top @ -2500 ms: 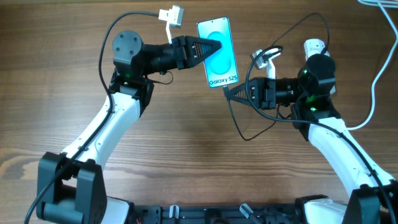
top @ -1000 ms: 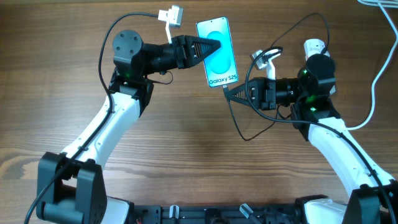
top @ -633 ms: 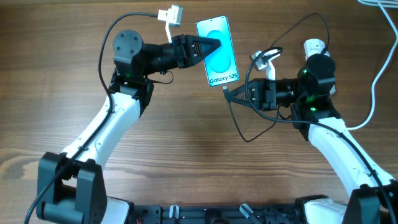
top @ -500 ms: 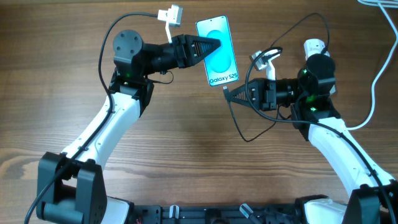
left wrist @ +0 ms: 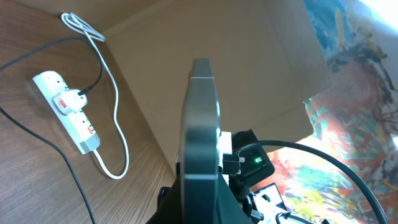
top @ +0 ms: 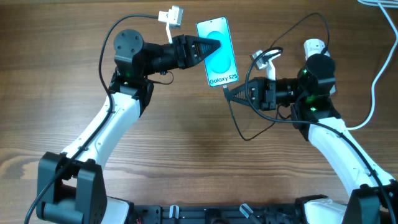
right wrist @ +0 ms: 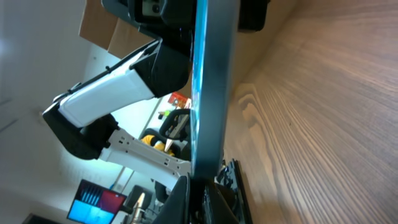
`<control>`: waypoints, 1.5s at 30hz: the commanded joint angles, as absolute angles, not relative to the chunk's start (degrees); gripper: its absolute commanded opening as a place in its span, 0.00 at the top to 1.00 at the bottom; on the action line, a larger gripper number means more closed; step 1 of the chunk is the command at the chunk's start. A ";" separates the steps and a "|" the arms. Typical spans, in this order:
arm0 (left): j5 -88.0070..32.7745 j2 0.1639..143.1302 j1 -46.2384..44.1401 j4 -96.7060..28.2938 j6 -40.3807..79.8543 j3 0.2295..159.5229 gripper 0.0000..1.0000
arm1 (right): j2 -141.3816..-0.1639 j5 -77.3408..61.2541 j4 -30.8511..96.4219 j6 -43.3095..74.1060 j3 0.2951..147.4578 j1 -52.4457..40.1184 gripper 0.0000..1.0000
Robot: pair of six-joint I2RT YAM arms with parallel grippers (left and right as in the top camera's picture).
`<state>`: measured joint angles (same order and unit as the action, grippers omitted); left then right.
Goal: Plug charger to phone and switch on socket
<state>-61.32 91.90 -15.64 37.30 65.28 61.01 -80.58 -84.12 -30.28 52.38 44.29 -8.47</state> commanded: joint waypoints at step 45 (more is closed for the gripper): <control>-64.88 91.31 -16.40 37.47 63.44 61.87 0.96 | -80.79 -83.22 -30.63 50.78 44.51 -8.56 0.96</control>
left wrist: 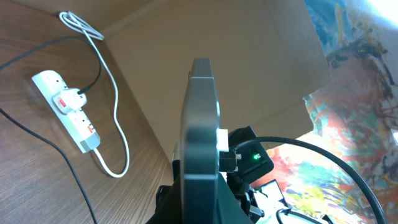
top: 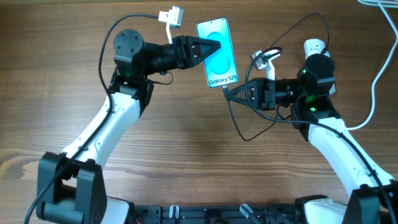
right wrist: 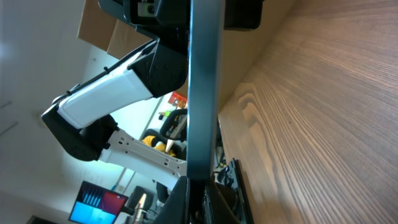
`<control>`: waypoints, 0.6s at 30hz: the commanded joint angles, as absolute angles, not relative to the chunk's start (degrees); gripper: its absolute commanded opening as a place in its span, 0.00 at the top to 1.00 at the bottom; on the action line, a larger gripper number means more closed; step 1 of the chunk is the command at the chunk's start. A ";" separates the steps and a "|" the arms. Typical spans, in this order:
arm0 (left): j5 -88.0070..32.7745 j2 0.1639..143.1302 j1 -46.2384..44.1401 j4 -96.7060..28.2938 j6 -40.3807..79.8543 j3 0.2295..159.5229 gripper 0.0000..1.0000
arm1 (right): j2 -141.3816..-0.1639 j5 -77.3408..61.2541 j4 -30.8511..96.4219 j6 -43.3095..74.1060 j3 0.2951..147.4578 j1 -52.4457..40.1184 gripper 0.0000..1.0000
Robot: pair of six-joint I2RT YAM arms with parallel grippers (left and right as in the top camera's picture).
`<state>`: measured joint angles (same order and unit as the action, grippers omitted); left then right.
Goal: Plug charger to phone and switch on socket
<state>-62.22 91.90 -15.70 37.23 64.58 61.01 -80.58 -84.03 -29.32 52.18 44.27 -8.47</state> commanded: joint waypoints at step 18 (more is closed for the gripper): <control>-64.93 91.31 -17.80 37.47 63.46 61.87 0.96 | -80.79 -81.87 -31.33 50.52 44.51 -8.54 0.96</control>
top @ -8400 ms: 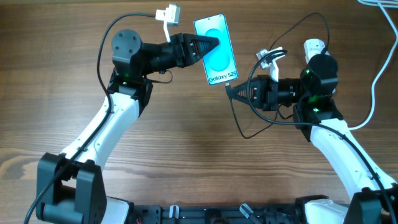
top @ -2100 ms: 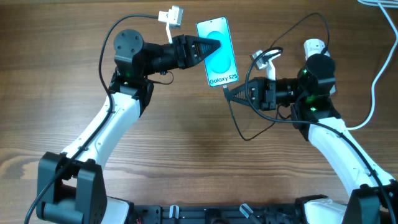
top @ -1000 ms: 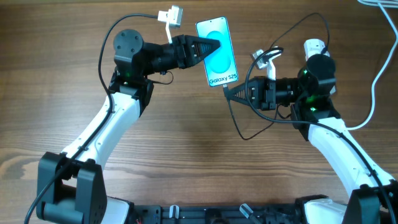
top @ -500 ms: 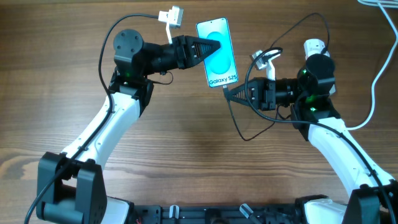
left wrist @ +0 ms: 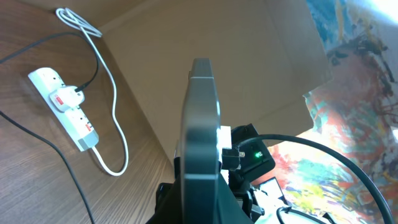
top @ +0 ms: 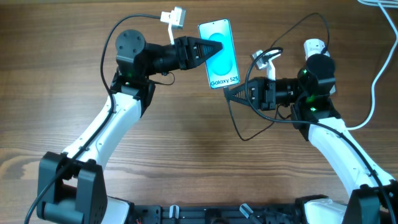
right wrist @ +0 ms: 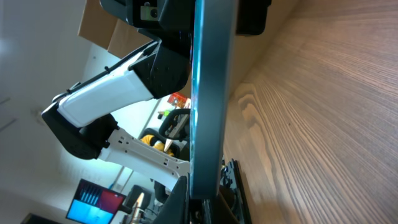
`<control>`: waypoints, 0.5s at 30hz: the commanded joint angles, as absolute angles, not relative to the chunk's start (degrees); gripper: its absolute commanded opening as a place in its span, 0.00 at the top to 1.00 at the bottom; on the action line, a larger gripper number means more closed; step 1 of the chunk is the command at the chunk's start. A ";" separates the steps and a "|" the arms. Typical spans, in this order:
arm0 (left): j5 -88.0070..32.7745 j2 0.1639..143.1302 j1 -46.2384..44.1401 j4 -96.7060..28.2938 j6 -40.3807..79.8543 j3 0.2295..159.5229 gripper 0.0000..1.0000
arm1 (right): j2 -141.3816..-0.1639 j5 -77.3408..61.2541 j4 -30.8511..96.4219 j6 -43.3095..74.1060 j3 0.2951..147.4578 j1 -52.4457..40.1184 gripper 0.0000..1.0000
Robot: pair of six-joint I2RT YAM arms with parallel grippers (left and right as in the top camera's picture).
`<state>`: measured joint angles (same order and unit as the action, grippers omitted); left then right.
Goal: Plug charger to phone and switch on socket
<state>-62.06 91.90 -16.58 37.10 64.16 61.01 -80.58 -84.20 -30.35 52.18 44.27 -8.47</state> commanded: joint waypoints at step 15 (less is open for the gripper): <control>-64.62 91.31 -14.09 37.04 63.44 61.87 0.96 | -80.79 -85.62 -31.20 48.05 44.51 -8.27 0.69</control>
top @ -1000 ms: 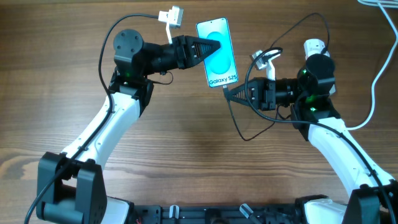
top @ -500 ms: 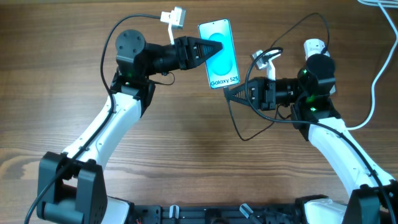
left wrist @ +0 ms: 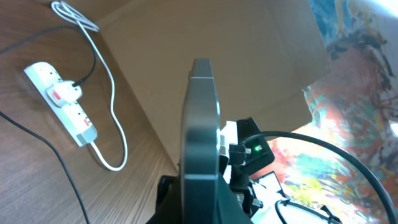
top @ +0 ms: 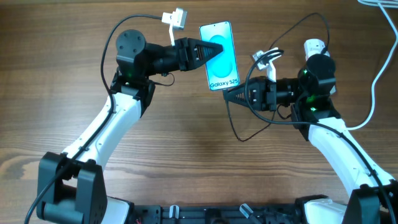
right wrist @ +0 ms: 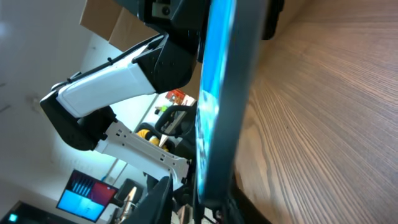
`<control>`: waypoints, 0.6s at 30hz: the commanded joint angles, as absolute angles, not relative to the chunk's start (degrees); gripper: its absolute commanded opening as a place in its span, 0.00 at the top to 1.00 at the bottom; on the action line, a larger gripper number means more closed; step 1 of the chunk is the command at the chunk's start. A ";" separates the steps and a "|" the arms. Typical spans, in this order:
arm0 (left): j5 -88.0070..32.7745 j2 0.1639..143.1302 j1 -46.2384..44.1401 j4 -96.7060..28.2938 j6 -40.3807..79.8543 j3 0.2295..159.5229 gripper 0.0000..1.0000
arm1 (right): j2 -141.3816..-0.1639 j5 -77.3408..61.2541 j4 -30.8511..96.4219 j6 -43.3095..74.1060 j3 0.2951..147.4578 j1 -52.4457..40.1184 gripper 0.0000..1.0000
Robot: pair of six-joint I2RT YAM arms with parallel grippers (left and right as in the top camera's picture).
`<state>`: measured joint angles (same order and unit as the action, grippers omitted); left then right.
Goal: Plug charger to phone and switch on socket
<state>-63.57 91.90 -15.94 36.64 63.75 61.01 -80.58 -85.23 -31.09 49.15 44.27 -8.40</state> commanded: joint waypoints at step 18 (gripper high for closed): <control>-61.01 91.31 -15.66 36.47 63.88 61.87 0.96 | -80.79 -82.26 -29.30 46.48 44.51 -11.07 0.90</control>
